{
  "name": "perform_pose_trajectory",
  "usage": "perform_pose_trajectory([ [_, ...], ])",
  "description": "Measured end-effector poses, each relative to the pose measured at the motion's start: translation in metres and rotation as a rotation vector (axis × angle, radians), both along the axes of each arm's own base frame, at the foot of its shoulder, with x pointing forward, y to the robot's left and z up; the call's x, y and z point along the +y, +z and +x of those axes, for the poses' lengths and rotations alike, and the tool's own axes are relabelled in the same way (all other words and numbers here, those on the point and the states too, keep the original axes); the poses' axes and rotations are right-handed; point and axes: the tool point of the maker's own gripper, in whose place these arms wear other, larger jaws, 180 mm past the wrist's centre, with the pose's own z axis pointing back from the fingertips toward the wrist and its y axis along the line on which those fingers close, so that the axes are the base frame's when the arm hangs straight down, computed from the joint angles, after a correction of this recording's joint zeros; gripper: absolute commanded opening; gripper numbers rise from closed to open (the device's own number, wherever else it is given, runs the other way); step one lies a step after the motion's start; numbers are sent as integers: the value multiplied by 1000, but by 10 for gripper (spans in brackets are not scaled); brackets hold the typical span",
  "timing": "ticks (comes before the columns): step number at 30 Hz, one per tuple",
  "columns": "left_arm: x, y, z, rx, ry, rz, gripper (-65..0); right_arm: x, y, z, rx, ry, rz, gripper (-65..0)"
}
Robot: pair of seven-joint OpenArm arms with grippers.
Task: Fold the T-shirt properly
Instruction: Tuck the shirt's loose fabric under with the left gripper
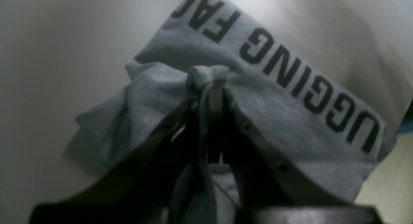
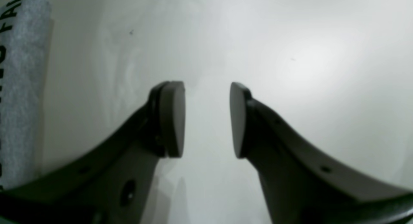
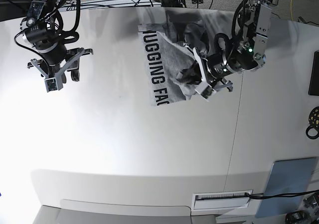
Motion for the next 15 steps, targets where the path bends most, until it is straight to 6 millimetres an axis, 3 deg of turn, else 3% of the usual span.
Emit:
perform_pose_trajectory([
  [6, 78, 12, 33, -35, 290, 26, -628, 0, 0, 0, 0, 0, 0, -420],
  [9, 102, 16, 37, -41, 354, 41, -616, 0, 0, 0, 0, -1, 0, -420],
  [15, 123, 5, 34, -38, 373, 188, -387, 0, 0, 0, 2, -1, -1, -420],
])
